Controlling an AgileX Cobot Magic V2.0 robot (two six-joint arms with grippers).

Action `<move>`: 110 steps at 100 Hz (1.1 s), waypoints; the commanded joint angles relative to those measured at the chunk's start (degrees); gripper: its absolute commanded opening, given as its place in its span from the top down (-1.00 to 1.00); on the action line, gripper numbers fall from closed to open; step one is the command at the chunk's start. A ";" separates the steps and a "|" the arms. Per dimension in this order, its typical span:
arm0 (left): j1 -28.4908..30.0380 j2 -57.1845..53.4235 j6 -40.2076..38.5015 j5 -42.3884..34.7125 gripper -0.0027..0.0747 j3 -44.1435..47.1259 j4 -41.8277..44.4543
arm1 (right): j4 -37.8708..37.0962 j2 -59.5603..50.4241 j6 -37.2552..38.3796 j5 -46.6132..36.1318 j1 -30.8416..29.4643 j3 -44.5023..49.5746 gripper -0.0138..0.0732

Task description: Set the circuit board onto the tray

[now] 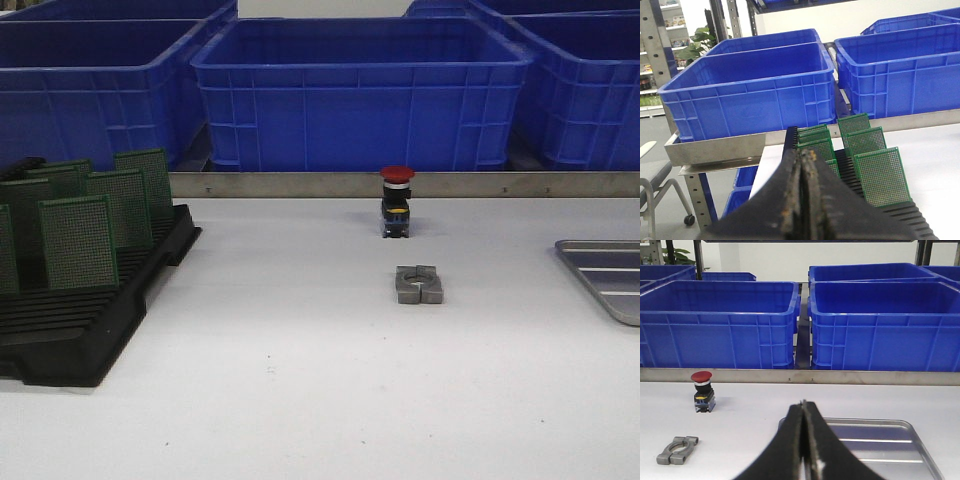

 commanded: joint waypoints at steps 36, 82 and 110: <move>-0.01 -1.91 -0.48 -4.24 0.98 -2.94 -1.38 | -0.36 -1.21 -0.27 -4.85 0.07 -0.71 0.84; -0.01 14.80 0.07 22.99 0.98 -33.46 -4.69 | -0.36 -1.21 -0.27 -4.85 0.07 -0.71 0.84; -0.01 32.03 2.99 40.90 0.98 -49.65 -4.80 | -0.36 -1.21 -0.27 -4.85 0.07 -0.71 0.84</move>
